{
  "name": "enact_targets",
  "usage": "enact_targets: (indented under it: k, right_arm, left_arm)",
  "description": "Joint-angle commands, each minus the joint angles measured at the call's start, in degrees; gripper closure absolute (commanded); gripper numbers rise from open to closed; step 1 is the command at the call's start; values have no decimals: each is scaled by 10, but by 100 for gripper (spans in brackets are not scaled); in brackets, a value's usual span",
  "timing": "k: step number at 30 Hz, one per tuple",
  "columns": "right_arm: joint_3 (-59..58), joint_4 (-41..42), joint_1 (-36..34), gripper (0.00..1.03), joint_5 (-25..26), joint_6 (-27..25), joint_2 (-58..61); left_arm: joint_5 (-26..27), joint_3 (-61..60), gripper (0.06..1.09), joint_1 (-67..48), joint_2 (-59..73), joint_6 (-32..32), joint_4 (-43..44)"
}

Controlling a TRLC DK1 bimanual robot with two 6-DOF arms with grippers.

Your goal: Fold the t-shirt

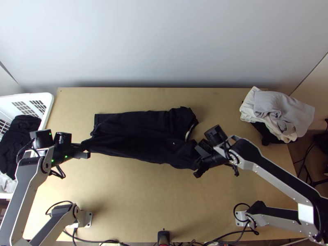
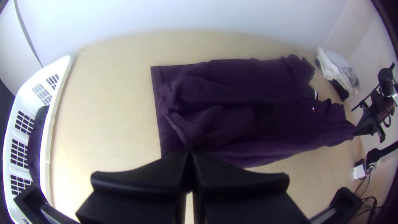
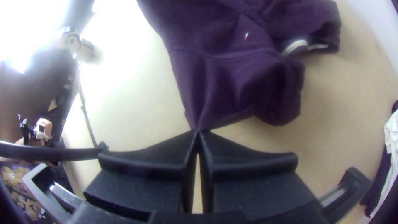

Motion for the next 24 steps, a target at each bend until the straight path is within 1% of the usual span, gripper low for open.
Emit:
enact_targets:
  k: [1,6,8,15,21,24]
  right_arm:
    - [67,-65,-5,100,0,-12,-27]
    - [98,-92,7,100,0,-16,-37]
    - [98,-94,14,100,0,-15,-47]
    - [93,-139,34,100,0,-16,-74]
    - [89,-180,43,100,-12,-18,-96]
    - [78,-186,43,100,-16,-18,-104]
  left_arm:
    - [1,-3,105,0,-30,1,-21]
    - [2,-5,105,1,-53,5,-45]
    - [2,-5,105,1,-62,11,-59]
    - [3,-13,105,1,-102,18,-96]
    - [3,-21,105,1,-140,30,-135]
    - [3,-30,105,0,-152,33,-144]
